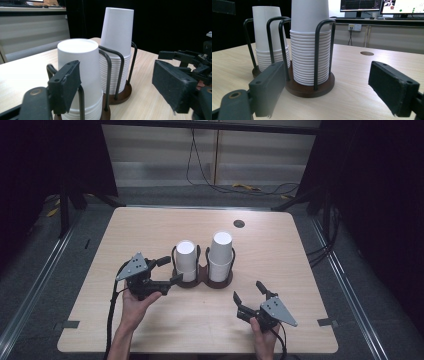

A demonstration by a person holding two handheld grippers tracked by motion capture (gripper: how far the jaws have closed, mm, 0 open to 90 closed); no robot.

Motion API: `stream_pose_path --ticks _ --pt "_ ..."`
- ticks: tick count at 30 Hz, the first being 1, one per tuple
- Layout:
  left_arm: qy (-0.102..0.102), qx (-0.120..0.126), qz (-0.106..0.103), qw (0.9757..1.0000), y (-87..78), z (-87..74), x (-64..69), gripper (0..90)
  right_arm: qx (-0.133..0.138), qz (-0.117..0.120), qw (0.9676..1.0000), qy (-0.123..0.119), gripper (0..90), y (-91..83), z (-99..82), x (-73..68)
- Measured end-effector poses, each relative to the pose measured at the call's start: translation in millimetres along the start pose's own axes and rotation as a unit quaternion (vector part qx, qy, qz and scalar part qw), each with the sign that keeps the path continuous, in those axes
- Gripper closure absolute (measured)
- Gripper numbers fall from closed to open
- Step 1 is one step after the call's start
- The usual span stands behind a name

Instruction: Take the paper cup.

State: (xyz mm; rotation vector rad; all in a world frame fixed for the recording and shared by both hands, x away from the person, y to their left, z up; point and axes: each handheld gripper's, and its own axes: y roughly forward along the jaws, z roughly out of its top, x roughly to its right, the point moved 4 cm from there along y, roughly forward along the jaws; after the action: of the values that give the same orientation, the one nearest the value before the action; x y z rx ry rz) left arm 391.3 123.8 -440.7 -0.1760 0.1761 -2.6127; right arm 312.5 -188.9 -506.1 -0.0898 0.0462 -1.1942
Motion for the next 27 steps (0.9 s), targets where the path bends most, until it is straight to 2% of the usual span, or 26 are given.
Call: stream_pose_path --ticks 6,8,9,10,12,14,18,19,23,27 --pt "-0.001 -0.006 -0.006 1.0000 4.4 11.8 -2.9 23.5 0.001 0.000 1.0000 -0.001 14.2 -0.1 0.1 0.0" --pt "0.000 -0.017 -0.013 0.9998 5.4 14.9 -4.0 26.9 0.001 0.000 1.0000 -0.002 14.2 0.0 0.0 0.0" --pt "0.004 -0.022 -0.010 0.9997 5.7 16.9 -5.2 27.5 0.001 0.000 1.0000 -0.002 14.2 0.0 0.0 0.0" --pt "0.001 -0.017 -0.010 0.9998 6.8 18.9 -5.6 27.0 0.001 0.000 1.0000 -0.002 14.2 0.0 0.0 0.0" --pt "-0.001 -0.022 -0.013 0.9997 7.5 23.2 -7.5 27.0 0.000 0.000 1.0000 -0.002 14.2 0.0 0.0 -0.1" --pt "0.008 -0.027 -0.014 0.9995 8.9 26.6 -7.1 26.7 0.000 0.000 1.0000 -0.002 14.2 0.0 0.0 -0.1" --pt "0.008 -0.032 -0.017 0.9993 12.0 29.4 -8.4 27.2 0.002 -0.001 1.0000 -0.002 14.2 -0.2 0.0 -0.1" --pt "0.014 -0.038 -0.016 0.9990 12.9 30.1 -9.3 27.6 0.002 0.000 1.0000 -0.002 14.2 -0.2 0.0 -0.1" --pt "0.014 -0.056 -0.020 0.9981 18.1 34.3 -12.8 27.7 0.002 -0.001 1.0000 -0.002 14.2 -0.2 0.1 -0.1" --pt "0.016 -0.074 -0.011 0.9971 22.9 38.4 -18.7 26.8 0.002 0.000 1.0000 -0.002 14.2 -0.2 0.0 -0.3"
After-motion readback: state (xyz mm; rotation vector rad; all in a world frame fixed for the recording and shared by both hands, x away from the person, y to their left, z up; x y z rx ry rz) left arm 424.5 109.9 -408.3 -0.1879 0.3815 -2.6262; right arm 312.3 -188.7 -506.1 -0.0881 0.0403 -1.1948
